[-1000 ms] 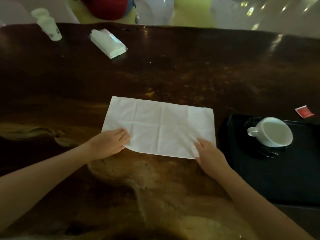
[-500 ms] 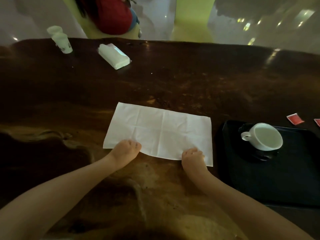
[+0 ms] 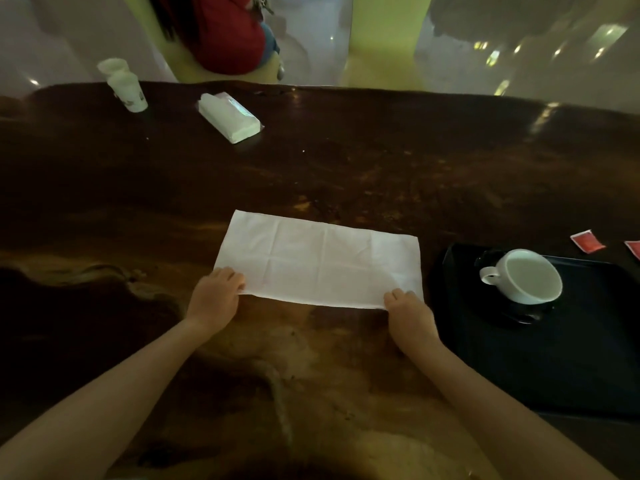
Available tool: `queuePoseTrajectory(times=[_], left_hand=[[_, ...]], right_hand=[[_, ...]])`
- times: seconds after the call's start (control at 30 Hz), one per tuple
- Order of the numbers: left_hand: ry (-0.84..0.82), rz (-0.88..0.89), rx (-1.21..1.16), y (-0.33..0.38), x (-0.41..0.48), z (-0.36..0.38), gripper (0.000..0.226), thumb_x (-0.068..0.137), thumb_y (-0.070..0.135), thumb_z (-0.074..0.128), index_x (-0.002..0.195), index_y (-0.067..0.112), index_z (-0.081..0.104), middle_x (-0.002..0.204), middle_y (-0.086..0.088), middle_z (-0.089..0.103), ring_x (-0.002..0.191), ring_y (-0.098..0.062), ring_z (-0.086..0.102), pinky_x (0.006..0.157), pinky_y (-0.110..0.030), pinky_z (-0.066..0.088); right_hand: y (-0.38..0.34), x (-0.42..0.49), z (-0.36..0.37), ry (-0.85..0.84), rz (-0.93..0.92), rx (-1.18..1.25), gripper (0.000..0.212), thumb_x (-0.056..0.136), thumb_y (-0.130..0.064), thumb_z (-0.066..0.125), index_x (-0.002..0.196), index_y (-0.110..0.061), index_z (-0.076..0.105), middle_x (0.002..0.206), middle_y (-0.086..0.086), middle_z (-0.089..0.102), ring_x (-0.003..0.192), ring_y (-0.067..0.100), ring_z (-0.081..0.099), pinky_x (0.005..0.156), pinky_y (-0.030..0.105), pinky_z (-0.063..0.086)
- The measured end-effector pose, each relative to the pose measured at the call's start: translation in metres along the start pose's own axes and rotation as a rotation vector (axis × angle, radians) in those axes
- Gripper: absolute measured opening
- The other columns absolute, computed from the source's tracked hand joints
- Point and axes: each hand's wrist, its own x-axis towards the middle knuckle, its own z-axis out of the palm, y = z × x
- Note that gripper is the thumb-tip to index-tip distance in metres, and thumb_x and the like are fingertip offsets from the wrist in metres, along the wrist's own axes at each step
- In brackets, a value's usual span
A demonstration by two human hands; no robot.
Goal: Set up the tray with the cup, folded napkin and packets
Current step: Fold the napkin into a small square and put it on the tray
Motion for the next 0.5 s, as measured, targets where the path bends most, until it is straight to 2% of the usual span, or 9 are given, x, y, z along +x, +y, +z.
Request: queuePoseTrajectory(times=[0.07, 0.17, 0.3, 0.37, 0.5], left_hand=[[0.012, -0.059, -0.036, -0.013, 0.004, -0.003, 0.012, 0.086, 0.011, 0.057, 0.095, 0.01, 0.064, 0.095, -0.007, 0.065, 0.083, -0.018, 0.056, 0.075, -0.03, 0.045], [0.002, -0.134, -0.221, -0.03, 0.01, -0.013, 0.014, 0.088, 0.014, 0.058, 0.098, 0.007, 0.066, 0.095, -0.009, 0.067, 0.083, -0.018, 0.057, 0.076, -0.028, 0.044], [-0.035, -0.174, -0.373, -0.039, 0.014, -0.034, 0.022, 0.09, 0.019, 0.055, 0.103, 0.005, 0.065, 0.09, -0.008, 0.067, 0.081, -0.02, 0.06, 0.064, -0.017, 0.039], [0.002, -0.194, -0.42, -0.04, 0.019, -0.041, 0.024, 0.09, 0.021, 0.056, 0.105, 0.004, 0.065, 0.091, -0.008, 0.066, 0.08, -0.017, 0.057, 0.064, -0.015, 0.037], [0.07, -0.3, -0.53, -0.035, 0.029, -0.047, 0.028, 0.092, 0.026, 0.053, 0.106, 0.005, 0.063, 0.091, -0.004, 0.06, 0.086, -0.017, 0.053, 0.067, -0.016, 0.037]], right_hand=[[0.018, 0.003, 0.0, 0.022, 0.021, 0.139, 0.012, 0.092, -0.012, 0.048, 0.096, -0.015, 0.059, 0.096, 0.001, 0.062, 0.083, 0.014, 0.059, 0.069, 0.023, 0.053], [0.046, 0.01, -0.009, -0.007, 0.088, 0.388, 0.016, 0.095, -0.02, 0.049, 0.096, -0.014, 0.064, 0.088, 0.003, 0.068, 0.073, 0.014, 0.062, 0.068, 0.027, 0.054], [0.067, 0.022, -0.027, -0.074, 0.117, 0.464, 0.023, 0.093, -0.025, 0.053, 0.104, -0.01, 0.066, 0.1, 0.008, 0.069, 0.088, 0.023, 0.064, 0.078, 0.032, 0.049], [0.072, 0.03, -0.035, -0.128, 0.116, 0.514, 0.026, 0.091, -0.026, 0.055, 0.104, -0.007, 0.067, 0.102, 0.009, 0.067, 0.09, 0.022, 0.061, 0.079, 0.031, 0.046], [0.078, 0.047, -0.044, -0.148, 0.288, 0.88, 0.025, 0.087, -0.022, 0.061, 0.088, 0.003, 0.067, 0.086, 0.017, 0.062, 0.079, 0.025, 0.058, 0.075, 0.035, 0.05]])
